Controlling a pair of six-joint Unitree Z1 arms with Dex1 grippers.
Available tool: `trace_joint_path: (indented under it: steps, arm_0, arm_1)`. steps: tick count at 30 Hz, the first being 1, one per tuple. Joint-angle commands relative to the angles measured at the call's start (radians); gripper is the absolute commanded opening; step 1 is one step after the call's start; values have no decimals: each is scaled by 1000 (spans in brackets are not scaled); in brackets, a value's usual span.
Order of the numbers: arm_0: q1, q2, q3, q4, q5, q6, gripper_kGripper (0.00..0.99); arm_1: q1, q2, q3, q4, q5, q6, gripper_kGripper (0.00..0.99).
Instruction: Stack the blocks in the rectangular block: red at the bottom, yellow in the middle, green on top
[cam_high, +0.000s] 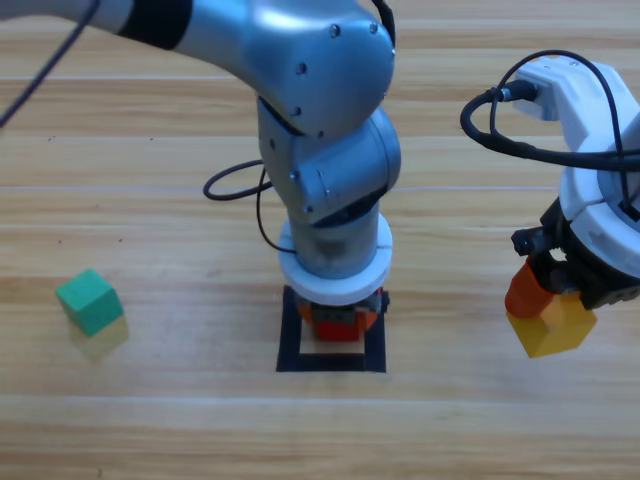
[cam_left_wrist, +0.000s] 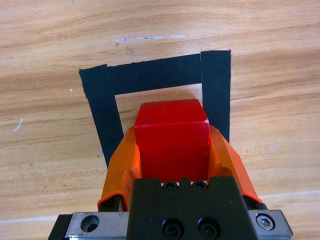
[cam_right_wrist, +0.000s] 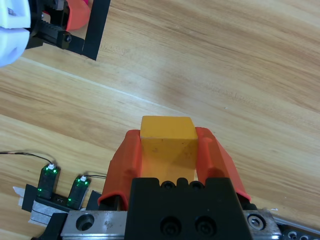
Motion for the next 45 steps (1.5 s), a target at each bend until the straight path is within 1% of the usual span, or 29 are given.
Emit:
trace_joint_path:
  steps: [1,11,12,13,15,16,18,19,20,27,28,30,34,35,37,39,41,43,45]
  arm_0:
    - [-26,59,0,2,12,11,0]
    - [-26,36,24,7,12,1,2]
    - [-26,30,31,7,12,0,34]
    - [-26,24,34,7,12,-2,89]
    - [-27,19,35,7,12,-5,270]
    - [-30,18,34,7,12,-8,403]
    - [-35,10,37,8,12,-20,770]
    - [-37,7,43,10,14,-25,854]
    - [-37,1,49,10,15,-26,891]
    - [-38,-30,61,10,25,-29,933]
    - [-38,-37,63,11,31,-32,956]
    - [-38,-56,60,11,46,-38,963]
    - [-38,-123,15,16,101,-41,968]
    - [-37,-169,17,16,129,-51,979]
    - [-38,-247,26,17,160,-58,979]
    - [-37,-346,61,16,212,-69,979]
    - [-37,-436,104,11,249,-68,977]
    - [-35,-536,152,2,290,-37,974]
    - [-21,-634,198,2,313,8,969]
  arm_1:
    - [3,67,-3,9,4,-3,0]
    - [3,69,-3,9,4,-3,0]
    - [3,70,-5,9,4,-3,0]
    - [3,70,-5,9,4,-3,0]
    - [3,72,-5,9,4,-3,0]
    - [3,72,-5,9,4,-3,0]
    - [3,73,-5,9,2,-3,0]
    - [3,75,-5,9,2,-3,0]
    - [3,75,-5,9,2,-3,0]
    - [3,76,-6,9,2,-3,0]
    - [3,76,-8,9,2,-3,0]
    - [3,75,-8,9,0,-3,0]
    - [3,69,-10,9,-10,2,0]
    - [3,67,-11,9,-13,3,0]
    - [3,67,-16,12,-18,6,0]
    - [3,70,-33,23,-24,13,0]
    - [3,84,-54,29,-26,25,0]
    - [5,118,-85,37,-21,45,0]
    - [11,176,-143,71,-21,69,0]
